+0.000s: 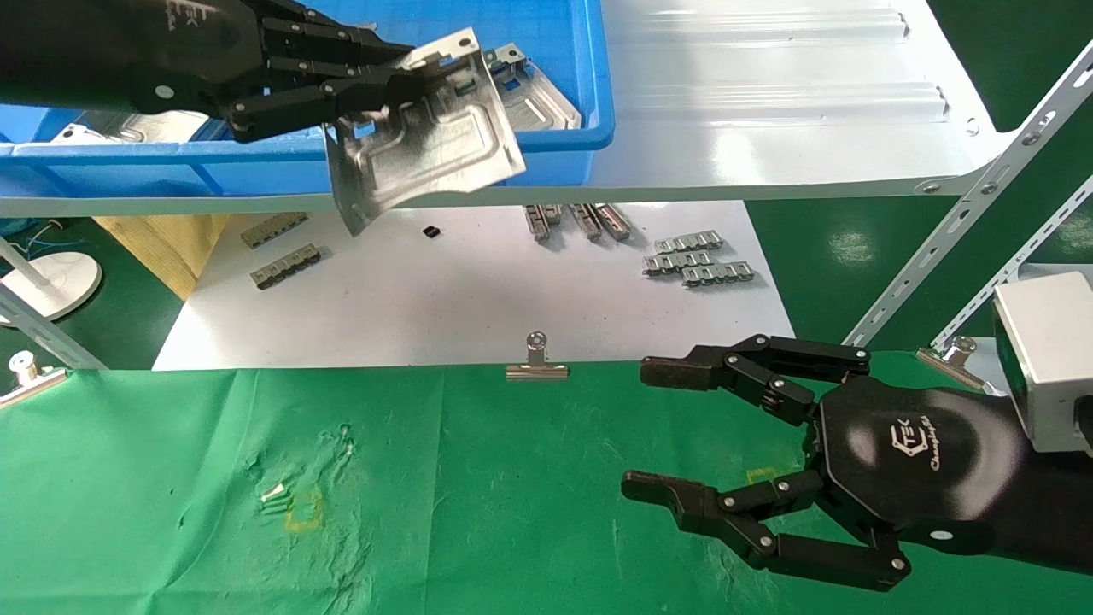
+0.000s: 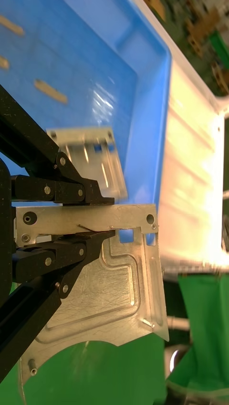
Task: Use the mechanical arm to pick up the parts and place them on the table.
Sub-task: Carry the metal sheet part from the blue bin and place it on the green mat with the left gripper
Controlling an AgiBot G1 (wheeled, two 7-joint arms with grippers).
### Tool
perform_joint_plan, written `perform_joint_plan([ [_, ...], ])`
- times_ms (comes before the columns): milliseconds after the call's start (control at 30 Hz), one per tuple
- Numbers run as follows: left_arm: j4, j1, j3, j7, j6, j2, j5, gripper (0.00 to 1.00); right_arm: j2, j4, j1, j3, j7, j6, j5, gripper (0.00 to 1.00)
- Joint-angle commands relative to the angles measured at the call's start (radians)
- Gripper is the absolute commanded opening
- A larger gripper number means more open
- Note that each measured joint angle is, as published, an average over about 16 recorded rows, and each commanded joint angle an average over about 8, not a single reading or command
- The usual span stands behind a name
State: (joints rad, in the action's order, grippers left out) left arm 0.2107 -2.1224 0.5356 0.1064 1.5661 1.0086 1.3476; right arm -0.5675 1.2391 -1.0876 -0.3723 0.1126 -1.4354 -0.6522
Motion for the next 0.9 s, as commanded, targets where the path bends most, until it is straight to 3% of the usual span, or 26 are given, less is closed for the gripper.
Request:
perform_joint_plan([
  [33,0.016,0.008,0.000,0.031,0.041,-0.008,-0.009,0.00,0.000,0.000,0.000,0.000,0.000,0.000,0.000,1.00],
  [200,0.220,0.127,0.057,0.035,0.047,-0.096,-0.138,0.00,0.000,0.000,0.000,0.000,0.000,0.000,0.000,1.00],
  [433,0.501,0.288,0.200,0.059,0.031,-0.259,-0.291,0.00,0.000,0.000,0.000,0.000,0.000,0.000,0.000,1.00],
  [700,0.469,0.330,0.354,0.259,0.018,-0.262,-0.204,0.00,0.000,0.000,0.000,0.000,0.000,0.000,0.000,1.00],
  [900,0.367,0.350,0.408,0.413,0.005,-0.245,-0.167,0.00,0.000,0.000,0.000,0.000,0.000,0.000,0.000,1.00],
])
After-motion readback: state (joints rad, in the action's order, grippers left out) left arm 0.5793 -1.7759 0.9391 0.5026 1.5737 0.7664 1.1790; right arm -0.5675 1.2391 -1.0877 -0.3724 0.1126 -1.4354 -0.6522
